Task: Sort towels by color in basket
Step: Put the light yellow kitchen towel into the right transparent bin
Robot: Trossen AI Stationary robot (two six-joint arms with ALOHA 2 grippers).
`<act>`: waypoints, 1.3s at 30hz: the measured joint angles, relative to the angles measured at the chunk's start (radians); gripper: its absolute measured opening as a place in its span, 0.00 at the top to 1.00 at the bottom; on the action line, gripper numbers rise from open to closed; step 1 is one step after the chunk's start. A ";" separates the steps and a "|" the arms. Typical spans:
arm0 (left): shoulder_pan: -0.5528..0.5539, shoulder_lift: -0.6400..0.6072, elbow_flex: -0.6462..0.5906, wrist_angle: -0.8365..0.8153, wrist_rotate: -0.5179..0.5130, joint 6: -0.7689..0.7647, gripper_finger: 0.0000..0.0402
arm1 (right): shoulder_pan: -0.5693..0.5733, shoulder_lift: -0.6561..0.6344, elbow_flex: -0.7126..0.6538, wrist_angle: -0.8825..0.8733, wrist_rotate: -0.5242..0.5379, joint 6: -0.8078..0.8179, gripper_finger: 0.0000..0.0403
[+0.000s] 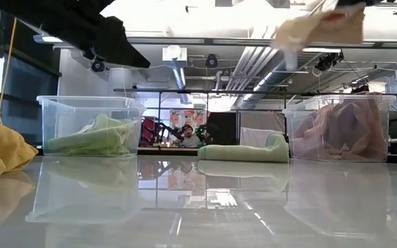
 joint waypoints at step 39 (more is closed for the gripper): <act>0.002 0.003 0.000 0.039 0.077 -0.048 0.40 | -0.723 0.569 0.042 0.008 -0.776 -0.533 0.64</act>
